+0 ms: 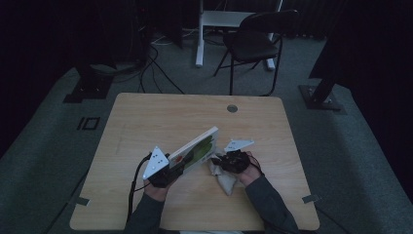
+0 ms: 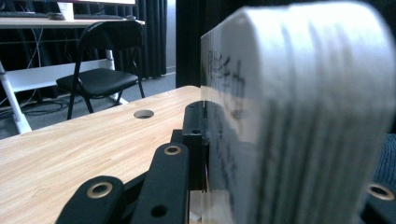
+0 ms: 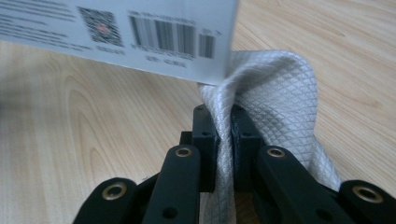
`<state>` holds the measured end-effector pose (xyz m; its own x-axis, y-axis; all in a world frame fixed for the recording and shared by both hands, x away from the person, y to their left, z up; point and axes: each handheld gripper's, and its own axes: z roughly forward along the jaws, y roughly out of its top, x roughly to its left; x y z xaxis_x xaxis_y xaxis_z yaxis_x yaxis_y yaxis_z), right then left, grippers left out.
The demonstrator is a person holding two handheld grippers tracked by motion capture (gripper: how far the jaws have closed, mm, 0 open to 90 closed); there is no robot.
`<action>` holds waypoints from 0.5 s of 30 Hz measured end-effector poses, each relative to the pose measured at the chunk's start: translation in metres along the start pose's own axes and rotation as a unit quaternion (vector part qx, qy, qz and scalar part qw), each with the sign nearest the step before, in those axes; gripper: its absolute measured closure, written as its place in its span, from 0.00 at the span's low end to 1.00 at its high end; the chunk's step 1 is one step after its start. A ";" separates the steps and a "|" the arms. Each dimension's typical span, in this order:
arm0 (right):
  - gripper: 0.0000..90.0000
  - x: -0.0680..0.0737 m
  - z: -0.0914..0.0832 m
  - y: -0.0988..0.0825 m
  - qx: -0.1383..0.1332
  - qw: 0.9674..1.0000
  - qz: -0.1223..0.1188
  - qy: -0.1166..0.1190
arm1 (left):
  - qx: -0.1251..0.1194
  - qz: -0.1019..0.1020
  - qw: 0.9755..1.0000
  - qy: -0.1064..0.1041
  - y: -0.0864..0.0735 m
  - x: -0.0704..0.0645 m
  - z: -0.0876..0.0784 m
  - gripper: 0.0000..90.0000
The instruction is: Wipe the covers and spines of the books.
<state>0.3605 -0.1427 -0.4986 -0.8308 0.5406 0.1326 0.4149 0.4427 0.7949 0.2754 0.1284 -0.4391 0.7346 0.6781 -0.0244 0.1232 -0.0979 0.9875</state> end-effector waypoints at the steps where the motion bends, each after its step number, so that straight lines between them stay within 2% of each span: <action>1: 0.92 0.001 0.000 0.000 -0.002 1.000 -0.002 0.003 | 0.000 0.000 1.000 0.000 0.000 0.000 0.000 0.86; 15: 0.92 0.010 -0.002 0.005 -0.013 1.000 -0.019 0.007 | -0.003 -0.001 1.000 0.001 0.000 0.000 -0.001 0.86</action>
<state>0.3537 -0.1360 -0.4921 -0.8515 0.5126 0.1102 0.3727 0.4439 0.8149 0.2753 0.1289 -0.4389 0.7326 0.6801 -0.0267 0.1212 -0.0917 0.9884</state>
